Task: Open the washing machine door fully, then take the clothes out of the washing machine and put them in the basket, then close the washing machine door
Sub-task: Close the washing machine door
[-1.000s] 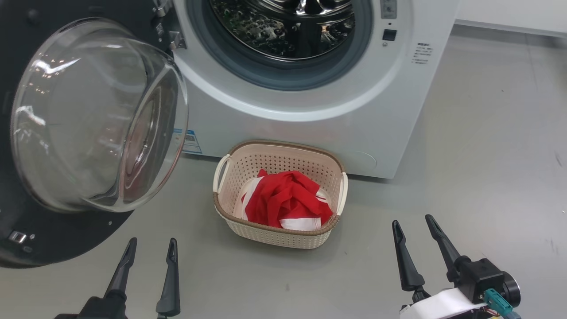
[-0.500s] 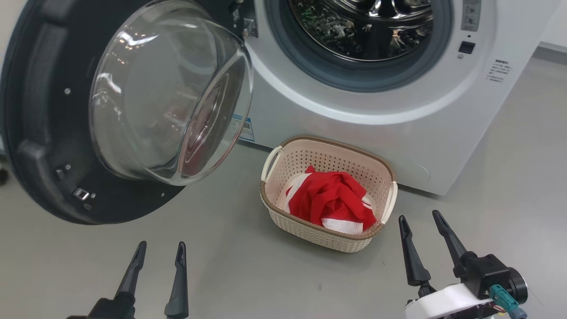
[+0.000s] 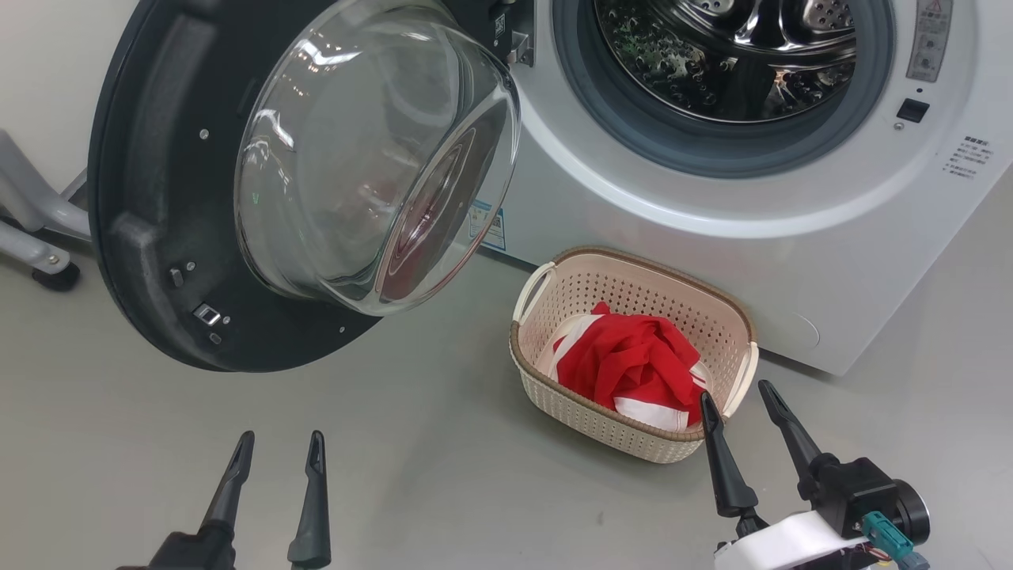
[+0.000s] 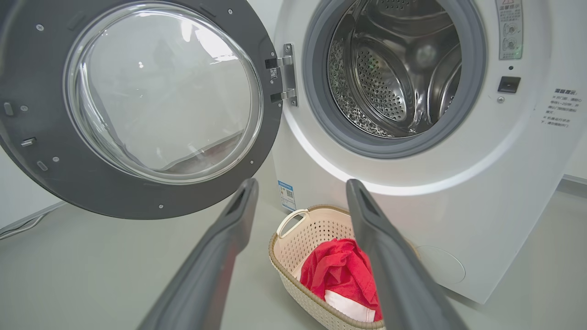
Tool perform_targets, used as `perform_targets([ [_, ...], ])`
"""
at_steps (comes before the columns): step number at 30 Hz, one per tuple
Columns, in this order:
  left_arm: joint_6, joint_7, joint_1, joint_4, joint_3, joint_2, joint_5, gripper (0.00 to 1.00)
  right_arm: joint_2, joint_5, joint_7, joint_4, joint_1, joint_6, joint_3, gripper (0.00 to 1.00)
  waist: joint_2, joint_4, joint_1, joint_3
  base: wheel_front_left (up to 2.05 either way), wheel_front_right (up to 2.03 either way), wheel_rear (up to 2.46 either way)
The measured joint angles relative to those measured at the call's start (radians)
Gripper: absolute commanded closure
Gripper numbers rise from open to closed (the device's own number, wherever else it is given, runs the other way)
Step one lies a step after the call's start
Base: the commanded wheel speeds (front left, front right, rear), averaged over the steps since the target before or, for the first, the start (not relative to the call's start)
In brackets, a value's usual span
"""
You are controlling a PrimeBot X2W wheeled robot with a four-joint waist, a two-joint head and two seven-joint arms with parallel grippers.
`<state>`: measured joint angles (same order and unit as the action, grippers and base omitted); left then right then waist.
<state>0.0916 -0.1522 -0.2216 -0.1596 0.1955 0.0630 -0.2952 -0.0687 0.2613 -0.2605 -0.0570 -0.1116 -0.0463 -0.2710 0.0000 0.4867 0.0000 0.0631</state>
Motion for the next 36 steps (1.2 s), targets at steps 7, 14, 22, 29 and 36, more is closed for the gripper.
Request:
perform_targets([
  [7, 0.0, 0.0, 0.0, 0.002, 0.001, 0.0, -0.003, 0.0, 0.0, 0.0, 0.0, -0.005, 0.0, 0.0, -0.002, 0.0, 0.0, 0.001, 0.0, 0.002, 0.0, 0.0, 0.0],
  [14, 0.0, 0.0, 0.0, 0.007, 0.003, 0.0, -0.006, 0.62, 0.002, 0.0, 0.0, -0.005, 0.0, 0.0, -0.003, 0.0, 0.0, 0.003, 0.0, 0.004, 0.0, 0.0, 0.0],
  [22, -0.009, 0.0, 0.001, 0.008, 0.005, -0.001, -0.03, 1.0, 0.002, 0.0, 0.0, -0.006, 0.0, 0.0, -0.003, 0.0, 0.0, 0.007, 0.0, 0.002, 0.0, 0.0, 0.0],
  [29, -0.043, -0.011, 0.012, -0.025, -0.008, -0.005, -0.14, 1.0, 0.002, 0.0, 0.0, -0.008, 0.0, 0.0, -0.003, 0.0, 0.0, 0.01, 0.0, 0.001, 0.0, 0.0, 0.0],
  [36, -0.104, -0.027, 0.034, -0.101, -0.047, -0.013, -0.441, 1.0, 0.002, -0.002, 0.0, -0.005, 0.001, -0.001, -0.004, 0.0, 0.0, 0.013, 0.0, 0.005, 0.0, 0.0, 0.0],
])
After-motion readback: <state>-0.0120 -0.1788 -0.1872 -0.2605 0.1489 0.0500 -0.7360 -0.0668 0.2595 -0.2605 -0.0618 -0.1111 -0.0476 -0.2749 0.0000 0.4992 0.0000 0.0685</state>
